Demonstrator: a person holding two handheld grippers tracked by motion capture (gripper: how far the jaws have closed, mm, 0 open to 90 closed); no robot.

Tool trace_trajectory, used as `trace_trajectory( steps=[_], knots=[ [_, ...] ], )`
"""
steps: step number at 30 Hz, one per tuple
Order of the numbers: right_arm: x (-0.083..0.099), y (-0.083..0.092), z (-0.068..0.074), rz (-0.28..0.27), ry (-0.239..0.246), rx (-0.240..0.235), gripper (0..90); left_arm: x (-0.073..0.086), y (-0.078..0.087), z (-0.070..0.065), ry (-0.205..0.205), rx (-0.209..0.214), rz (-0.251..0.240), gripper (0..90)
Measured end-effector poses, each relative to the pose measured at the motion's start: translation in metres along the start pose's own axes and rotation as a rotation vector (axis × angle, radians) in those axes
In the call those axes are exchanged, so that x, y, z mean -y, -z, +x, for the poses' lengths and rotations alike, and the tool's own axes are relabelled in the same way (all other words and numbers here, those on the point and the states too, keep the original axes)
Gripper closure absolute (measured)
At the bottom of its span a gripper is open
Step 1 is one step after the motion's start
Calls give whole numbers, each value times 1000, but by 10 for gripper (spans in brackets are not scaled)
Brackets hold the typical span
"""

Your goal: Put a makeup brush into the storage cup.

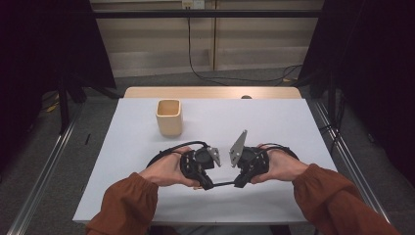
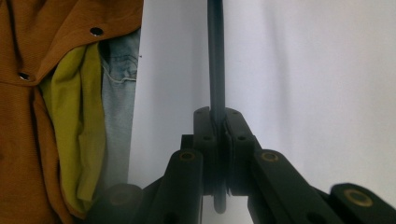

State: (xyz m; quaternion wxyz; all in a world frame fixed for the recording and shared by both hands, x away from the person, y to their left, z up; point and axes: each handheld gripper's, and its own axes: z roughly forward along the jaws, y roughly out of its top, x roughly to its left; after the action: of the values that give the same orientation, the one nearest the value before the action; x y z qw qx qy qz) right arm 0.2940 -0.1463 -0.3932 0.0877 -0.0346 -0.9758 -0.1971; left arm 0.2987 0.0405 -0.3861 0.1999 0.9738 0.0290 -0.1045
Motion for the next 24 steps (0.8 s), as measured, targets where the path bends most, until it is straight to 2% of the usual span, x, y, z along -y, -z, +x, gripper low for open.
trace_trajectory(
  steps=[2, 4, 5, 7, 10, 12, 13, 14, 15, 17, 20, 24],
  knots=[
    [1, 0, 0, -8, 2, 5, 857, 1, 0, 0, 9, 2, -20, 830],
    [1, 1, 1, -6, -16, -2, 858, 2, 1, 1, 23, 3, -33, 819],
    [2, 1, 0, -9, -10, 0, 858, 2, 1, 1, 13, -8, -40, 797],
    [2, 2, 0, -14, -18, -2, 858, 3, 2, 1, 12, -29, -47, 690],
    [2, 3, 0, -20, -25, 7, 858, 4, 1, 2, 31, -46, -68, 591],
    [2, 3, 1, -19, -27, 1, 858, 5, 2, 3, 29, -58, -71, 490],
    [2, 3, 0, -24, -24, 7, 858, 6, 2, 4, 20, -66, -71, 474],
    [3, 2, -1, -29, -20, 6, 858, 7, 2, 3, 43, -71, -90, 427],
    [3, 3, 0, -22, -37, 2, 858, 8, 3, 4, 39, -80, -87, 347],
    [5, 2, -1, -29, -36, 2, 857, 9, 2, 3, 45, -98, -100, 252],
    [6, 2, -3, -27, -39, 2, 858, 12, 3, 6, 65, -128, -121, 151],
    [6, 1, -2, -27, -47, -9, 858, 14, 7, 9, 98, -153, -166, 74]
  ],
)
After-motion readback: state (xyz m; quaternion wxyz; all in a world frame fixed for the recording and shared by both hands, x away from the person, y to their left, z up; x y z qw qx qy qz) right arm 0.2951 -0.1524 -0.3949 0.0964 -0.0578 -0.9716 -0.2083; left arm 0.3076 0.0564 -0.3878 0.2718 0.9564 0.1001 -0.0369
